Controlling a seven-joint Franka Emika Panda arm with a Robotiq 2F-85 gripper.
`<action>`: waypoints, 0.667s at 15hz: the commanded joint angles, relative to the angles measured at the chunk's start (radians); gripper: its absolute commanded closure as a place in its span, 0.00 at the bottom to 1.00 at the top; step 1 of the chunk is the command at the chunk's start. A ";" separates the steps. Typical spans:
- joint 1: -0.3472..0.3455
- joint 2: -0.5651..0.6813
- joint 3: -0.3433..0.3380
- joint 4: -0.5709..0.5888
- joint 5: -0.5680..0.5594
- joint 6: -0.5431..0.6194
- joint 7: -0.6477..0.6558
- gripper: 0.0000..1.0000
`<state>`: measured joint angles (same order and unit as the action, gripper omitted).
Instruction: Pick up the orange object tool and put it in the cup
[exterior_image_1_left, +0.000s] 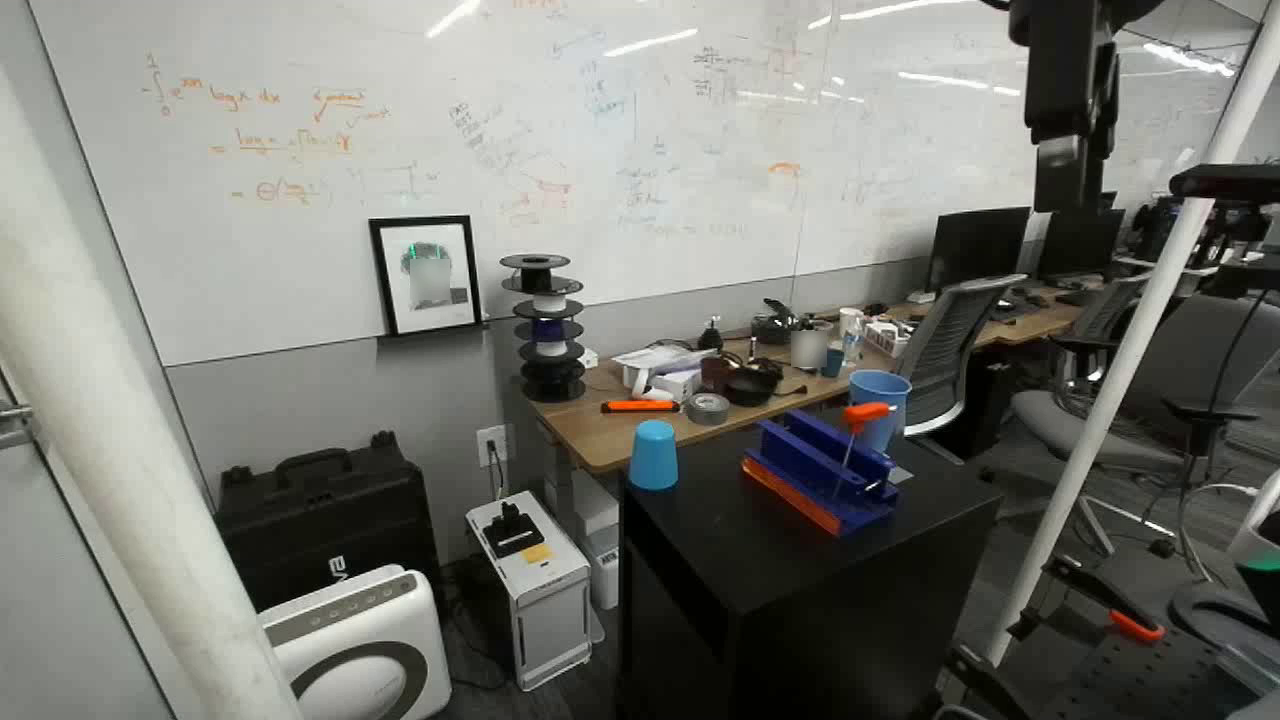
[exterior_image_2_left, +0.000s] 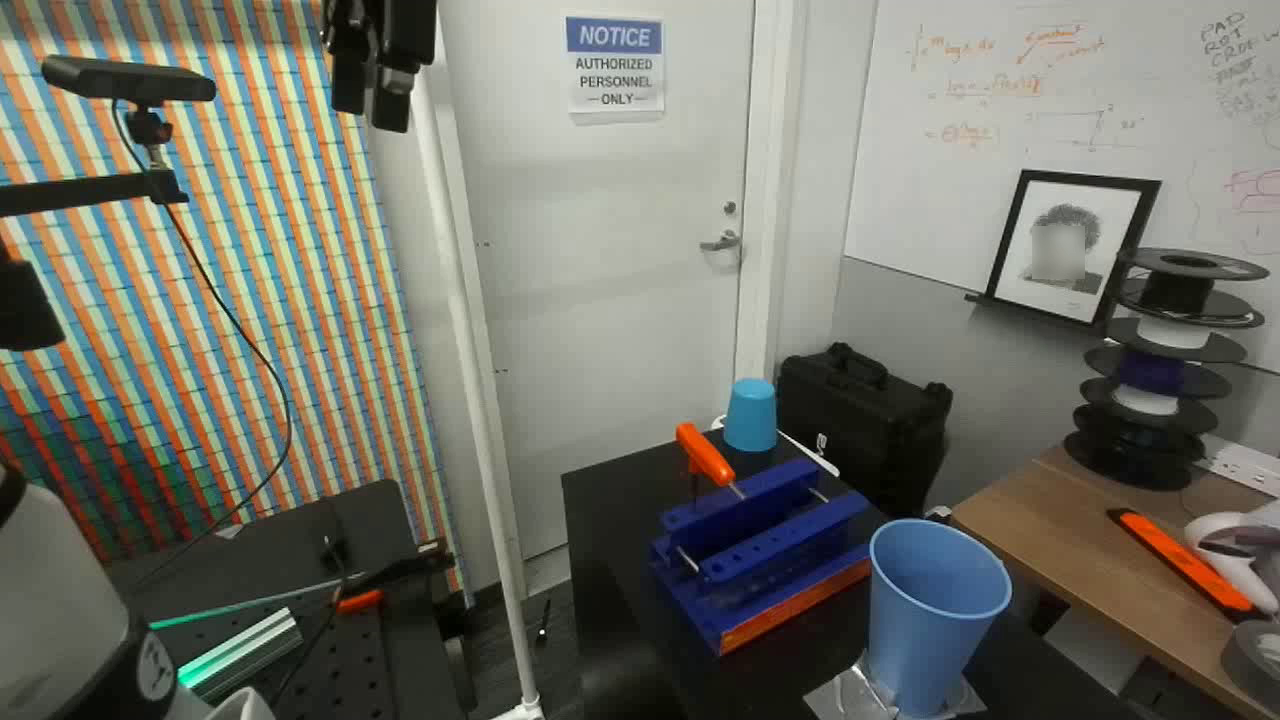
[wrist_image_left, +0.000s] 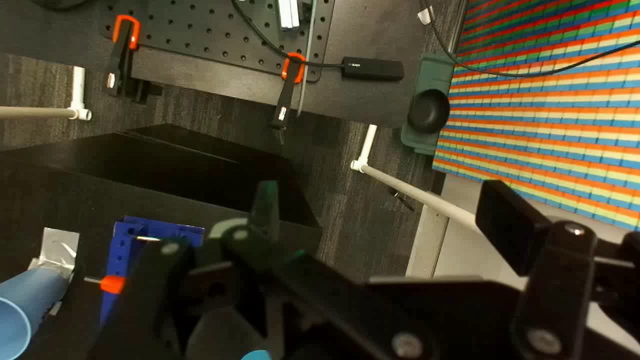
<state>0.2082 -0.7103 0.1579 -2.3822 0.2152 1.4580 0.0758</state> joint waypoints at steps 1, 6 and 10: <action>-0.017 0.000 0.012 0.004 0.006 -0.002 -0.009 0.00; -0.068 -0.010 0.040 -0.072 0.011 0.164 0.099 0.00; -0.123 0.046 0.057 -0.263 0.020 0.476 0.223 0.00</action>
<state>0.1296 -0.6940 0.1921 -2.5357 0.2153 1.7560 0.2181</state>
